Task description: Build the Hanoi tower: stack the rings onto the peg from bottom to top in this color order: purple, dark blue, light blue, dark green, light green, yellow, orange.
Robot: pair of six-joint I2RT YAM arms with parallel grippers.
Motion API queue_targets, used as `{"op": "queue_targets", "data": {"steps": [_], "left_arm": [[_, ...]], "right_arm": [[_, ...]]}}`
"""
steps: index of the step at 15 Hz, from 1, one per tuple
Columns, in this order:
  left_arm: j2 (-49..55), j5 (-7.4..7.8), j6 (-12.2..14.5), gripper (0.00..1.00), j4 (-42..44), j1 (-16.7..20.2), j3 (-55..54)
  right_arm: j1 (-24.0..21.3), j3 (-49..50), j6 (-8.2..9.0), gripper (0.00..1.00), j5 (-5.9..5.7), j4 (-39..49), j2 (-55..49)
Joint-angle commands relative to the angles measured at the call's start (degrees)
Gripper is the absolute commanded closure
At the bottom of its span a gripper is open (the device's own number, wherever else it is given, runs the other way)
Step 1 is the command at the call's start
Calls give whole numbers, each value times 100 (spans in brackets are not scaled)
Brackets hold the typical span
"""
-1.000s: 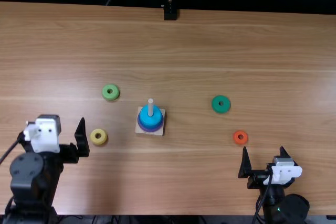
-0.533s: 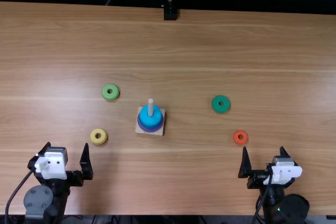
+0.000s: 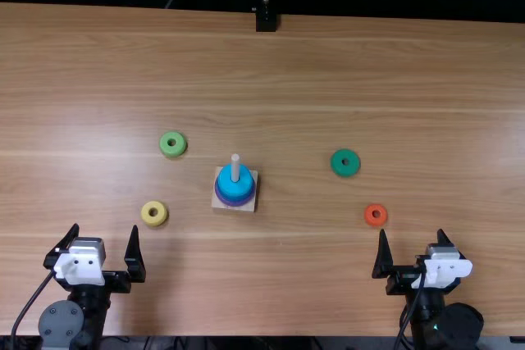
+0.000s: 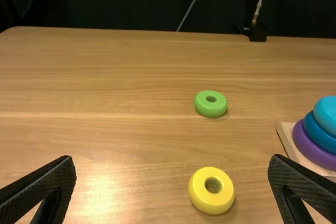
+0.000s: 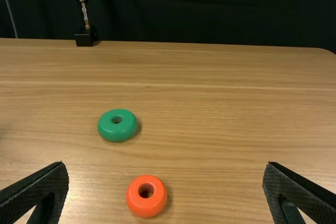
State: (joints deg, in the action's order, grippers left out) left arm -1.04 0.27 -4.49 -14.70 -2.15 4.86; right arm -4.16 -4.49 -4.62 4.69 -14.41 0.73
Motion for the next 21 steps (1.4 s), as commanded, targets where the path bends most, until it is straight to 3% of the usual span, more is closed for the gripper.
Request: {"op": "queue_targets", "data": {"steps": [1,4,6,9,21], "left_arm": [[77,57,59,0,-291,40,-486],[104,68,59,0,-745,48,-486],[104,-17,69,0,-808,-57,-486],[104,15,69,0,-1167,-40,-486],[104,4,69,0,-1177,-31,-486]], "right_arm": [[-67,352,-23,0,6,-421,-73],[-67,352,-23,0,6,-421,-73],[-67,352,-23,0,6,-421,-73],[-67,352,-23,0,6,-421,-73],[-67,352,-23,0,6,-421,-73]]}}
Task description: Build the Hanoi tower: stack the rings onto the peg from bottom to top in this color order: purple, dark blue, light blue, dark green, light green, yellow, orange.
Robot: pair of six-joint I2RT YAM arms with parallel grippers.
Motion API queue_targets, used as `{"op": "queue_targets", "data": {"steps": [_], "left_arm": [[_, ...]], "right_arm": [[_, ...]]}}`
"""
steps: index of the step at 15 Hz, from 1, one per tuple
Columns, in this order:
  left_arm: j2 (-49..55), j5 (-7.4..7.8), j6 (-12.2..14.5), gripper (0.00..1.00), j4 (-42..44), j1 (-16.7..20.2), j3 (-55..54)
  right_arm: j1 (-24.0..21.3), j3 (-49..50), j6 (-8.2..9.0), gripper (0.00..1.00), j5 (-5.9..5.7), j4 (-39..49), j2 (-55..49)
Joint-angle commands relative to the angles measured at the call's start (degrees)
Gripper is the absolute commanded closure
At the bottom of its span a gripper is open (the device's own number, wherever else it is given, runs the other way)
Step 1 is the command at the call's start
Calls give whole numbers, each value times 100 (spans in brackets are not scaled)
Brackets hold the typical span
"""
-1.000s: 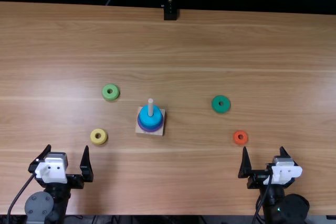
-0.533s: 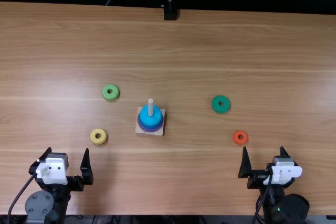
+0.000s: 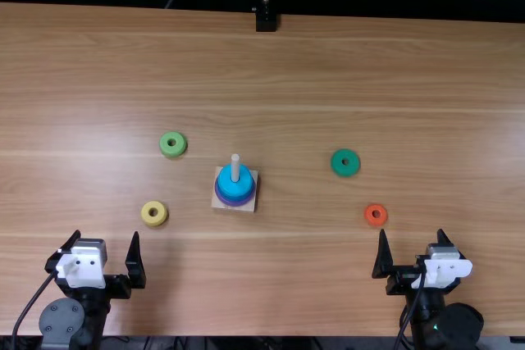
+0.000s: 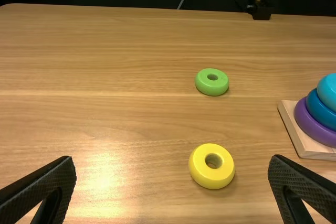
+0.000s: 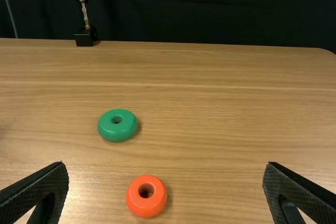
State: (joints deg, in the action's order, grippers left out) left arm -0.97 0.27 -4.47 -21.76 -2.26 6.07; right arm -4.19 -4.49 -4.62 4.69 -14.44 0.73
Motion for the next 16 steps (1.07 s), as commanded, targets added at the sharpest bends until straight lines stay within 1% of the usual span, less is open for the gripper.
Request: {"op": "queue_targets", "data": {"steps": [1,6,7,10,11,12,14,16], "left_arm": [[97,4,67,0,-471,-29,-607],[97,4,67,0,-471,-20,-607],[97,-6,67,0,-471,-20,-607],[97,4,67,0,-471,-20,-607],[97,-6,67,0,-471,-20,-607],[97,-6,67,0,-471,-20,-607],[97,-6,67,0,-471,-20,-607],[97,-6,67,0,-471,-20,-607]], "right_arm": [[-65,352,-23,0,6,-419,-73],[-56,344,-23,0,-5,-440,-73],[-56,361,19,0,-5,-450,-73],[-38,273,9,0,-5,-176,-73],[-38,62,-23,0,-5,-123,-73],[-30,-315,-12,0,-15,-71,-73],[-30,-1063,61,0,-15,-81,-73],[-12,-1783,93,0,-15,-145,850]]}}
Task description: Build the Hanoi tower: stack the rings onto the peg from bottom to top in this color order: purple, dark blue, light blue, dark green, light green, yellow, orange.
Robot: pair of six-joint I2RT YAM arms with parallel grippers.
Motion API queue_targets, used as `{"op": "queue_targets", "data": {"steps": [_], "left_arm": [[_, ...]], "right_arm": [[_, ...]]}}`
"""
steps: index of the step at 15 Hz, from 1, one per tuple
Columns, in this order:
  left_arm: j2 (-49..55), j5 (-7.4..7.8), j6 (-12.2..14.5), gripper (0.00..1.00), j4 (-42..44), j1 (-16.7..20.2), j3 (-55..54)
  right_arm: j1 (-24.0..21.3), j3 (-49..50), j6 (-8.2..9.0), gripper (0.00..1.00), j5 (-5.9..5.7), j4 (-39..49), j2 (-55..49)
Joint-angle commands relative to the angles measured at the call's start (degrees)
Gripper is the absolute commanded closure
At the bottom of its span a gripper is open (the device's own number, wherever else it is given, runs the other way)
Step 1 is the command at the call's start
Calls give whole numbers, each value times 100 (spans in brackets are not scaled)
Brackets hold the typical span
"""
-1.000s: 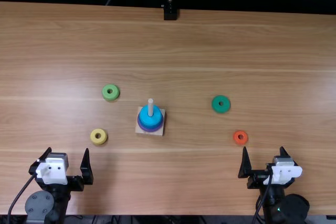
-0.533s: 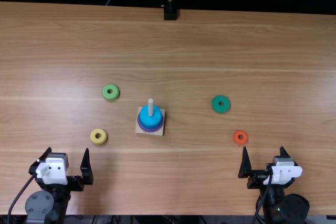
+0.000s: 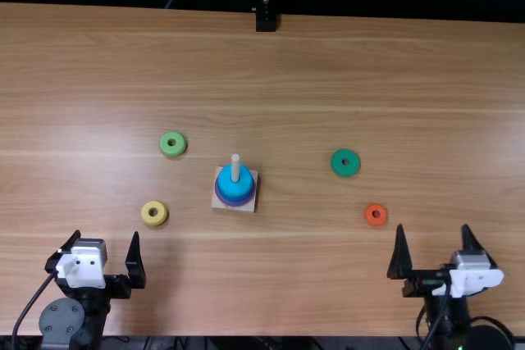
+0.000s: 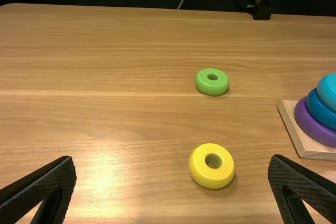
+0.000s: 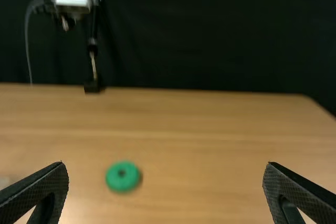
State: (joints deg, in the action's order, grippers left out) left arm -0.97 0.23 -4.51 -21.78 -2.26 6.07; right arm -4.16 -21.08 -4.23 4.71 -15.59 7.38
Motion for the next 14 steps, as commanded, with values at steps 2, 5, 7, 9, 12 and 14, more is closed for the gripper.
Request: {"op": "queue_targets", "data": {"steps": [2,5,7,9,12,14], "left_arm": [[97,-2,72,0,-469,-20,-607],[97,-2,72,0,-469,-29,-607],[97,9,72,0,-469,-20,-607],[97,-2,72,0,-469,-20,-607],[97,9,72,0,-469,-20,-607],[97,-2,61,0,-469,-20,-607]], "right_arm": [[12,-871,402,0,-28,-451,1416],[267,-2286,1351,0,-18,-1685,2690],[557,-2981,1478,0,-49,-1843,3815],[786,-3464,1435,0,-207,-1811,4835],[1128,-4202,1414,0,-545,-1906,6320],[1295,-4563,1446,0,-545,-2033,7041]]}}
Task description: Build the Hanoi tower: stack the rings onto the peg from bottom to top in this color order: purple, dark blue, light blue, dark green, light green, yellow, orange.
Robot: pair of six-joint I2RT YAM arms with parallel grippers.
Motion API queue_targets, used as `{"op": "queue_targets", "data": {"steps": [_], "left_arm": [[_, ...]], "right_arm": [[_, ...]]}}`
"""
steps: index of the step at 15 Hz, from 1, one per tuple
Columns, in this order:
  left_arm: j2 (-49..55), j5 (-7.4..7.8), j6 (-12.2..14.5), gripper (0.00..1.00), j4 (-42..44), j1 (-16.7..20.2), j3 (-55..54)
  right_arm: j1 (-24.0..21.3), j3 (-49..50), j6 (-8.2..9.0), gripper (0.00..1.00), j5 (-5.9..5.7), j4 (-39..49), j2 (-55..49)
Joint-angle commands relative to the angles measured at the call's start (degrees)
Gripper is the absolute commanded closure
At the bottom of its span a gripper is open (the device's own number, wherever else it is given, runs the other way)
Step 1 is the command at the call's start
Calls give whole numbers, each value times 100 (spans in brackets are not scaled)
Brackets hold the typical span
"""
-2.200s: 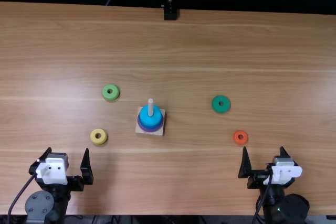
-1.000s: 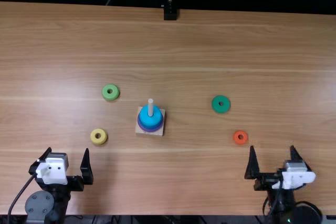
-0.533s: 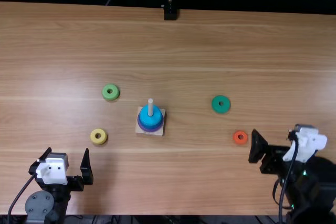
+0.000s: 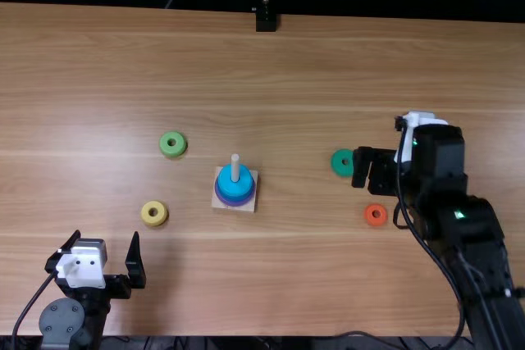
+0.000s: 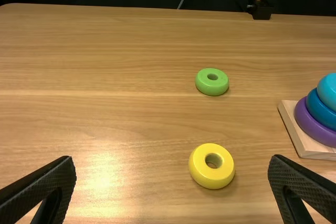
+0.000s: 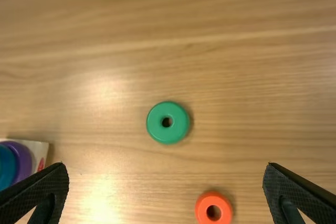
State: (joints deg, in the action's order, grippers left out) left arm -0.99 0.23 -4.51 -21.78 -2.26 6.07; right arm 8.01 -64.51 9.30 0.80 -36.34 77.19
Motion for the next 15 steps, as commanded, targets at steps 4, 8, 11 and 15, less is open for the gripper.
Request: {"op": "queue_targets", "data": {"steps": [4,8,11,15], "left_arm": [[99,-2,72,0,-469,-20,-607],[99,9,72,0,-469,-20,-607],[99,-2,72,0,-469,-20,-607],[99,-2,72,0,-469,-20,-607]], "right_arm": [[122,-923,135,0,-154,-655,1519],[131,-1213,177,0,-133,-728,2459],[183,-1450,346,0,-122,-665,3030],[280,-1714,357,0,-133,-665,3514]]}}
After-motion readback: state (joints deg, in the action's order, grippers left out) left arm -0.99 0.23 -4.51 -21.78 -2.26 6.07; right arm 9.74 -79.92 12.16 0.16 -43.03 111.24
